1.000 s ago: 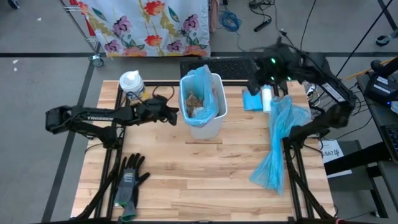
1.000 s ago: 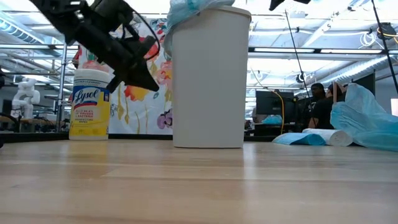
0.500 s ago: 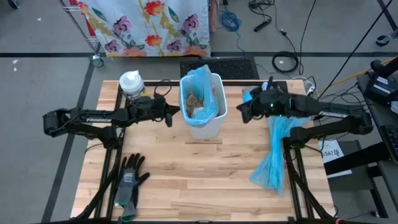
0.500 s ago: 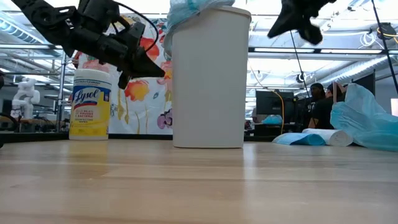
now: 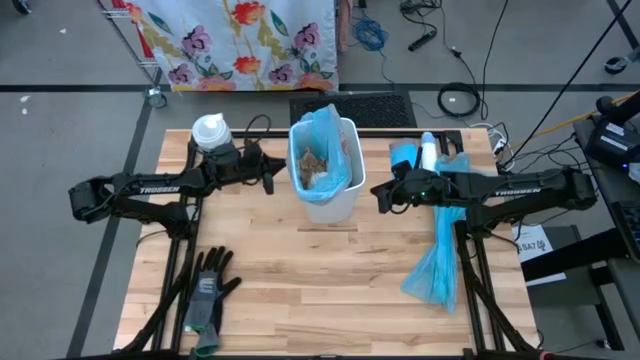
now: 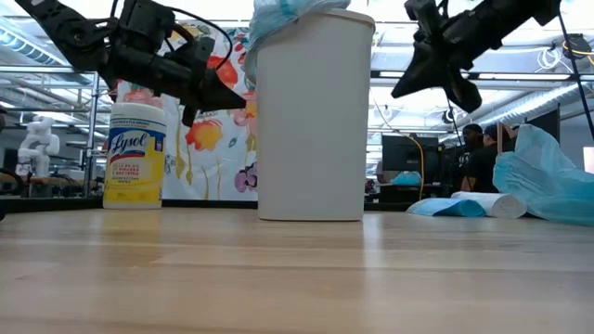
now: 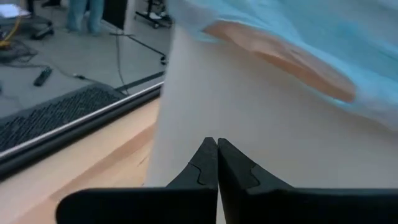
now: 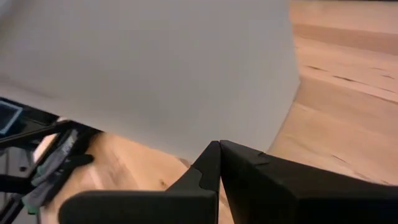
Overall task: Place trash/remove bag and relplace
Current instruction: Close the trash bag
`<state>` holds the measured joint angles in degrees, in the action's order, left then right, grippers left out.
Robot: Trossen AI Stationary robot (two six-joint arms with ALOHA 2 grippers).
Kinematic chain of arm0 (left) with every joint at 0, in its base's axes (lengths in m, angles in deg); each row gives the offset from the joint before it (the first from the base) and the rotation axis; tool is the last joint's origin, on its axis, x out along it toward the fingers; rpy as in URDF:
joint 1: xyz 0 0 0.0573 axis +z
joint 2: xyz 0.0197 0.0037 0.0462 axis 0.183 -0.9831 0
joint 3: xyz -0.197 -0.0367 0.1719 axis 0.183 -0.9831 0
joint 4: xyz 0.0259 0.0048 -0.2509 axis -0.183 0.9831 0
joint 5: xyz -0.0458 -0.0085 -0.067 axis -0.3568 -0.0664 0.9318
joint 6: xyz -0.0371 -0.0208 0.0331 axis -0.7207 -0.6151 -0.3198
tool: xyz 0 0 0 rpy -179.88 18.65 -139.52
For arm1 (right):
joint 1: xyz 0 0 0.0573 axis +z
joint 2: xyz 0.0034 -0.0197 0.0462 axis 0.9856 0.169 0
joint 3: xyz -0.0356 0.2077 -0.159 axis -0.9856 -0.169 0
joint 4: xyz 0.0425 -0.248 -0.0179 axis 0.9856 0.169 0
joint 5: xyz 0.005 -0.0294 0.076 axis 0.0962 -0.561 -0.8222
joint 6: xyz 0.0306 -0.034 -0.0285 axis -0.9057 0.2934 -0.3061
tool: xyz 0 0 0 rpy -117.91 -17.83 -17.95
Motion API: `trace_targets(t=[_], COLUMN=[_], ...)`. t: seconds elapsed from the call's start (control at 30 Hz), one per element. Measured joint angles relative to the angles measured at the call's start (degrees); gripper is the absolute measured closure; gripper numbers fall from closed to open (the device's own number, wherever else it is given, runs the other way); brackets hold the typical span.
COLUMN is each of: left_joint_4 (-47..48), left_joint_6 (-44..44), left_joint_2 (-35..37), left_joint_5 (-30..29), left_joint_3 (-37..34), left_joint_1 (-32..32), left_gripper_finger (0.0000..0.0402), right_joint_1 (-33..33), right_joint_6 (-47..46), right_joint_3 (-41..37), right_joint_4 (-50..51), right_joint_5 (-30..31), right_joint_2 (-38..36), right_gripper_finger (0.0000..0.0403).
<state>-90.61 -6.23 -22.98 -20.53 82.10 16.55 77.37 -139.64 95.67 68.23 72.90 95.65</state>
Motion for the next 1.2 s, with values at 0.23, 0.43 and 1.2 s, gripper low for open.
trace_targets(t=[0.23,0.43,1.2], left_joint_4=[-0.44,-6.68,-7.48], left_joint_6=[2.53,1.9,-1.1], left_joint_2=[0.0,0.0,0.0], left_joint_5=[2.46,2.64,2.95], left_joint_3=[0.0,0.19,6.16], left_joint_1=[-0.04,-0.07,-0.11], left_gripper_finger=[0.0401,0.0401,0.0401], right_joint_1=[0.02,0.02,0.02], right_joint_6=[0.46,0.56,1.01], right_joint_3=[0.03,0.03,0.03], right_joint_4=[-2.32,-2.25,-2.19], right_joint_5=[-0.1,-0.19,-0.25], right_joint_2=[-0.09,-0.11,-0.11], right_gripper_finger=[0.0403,0.0403,0.0403])
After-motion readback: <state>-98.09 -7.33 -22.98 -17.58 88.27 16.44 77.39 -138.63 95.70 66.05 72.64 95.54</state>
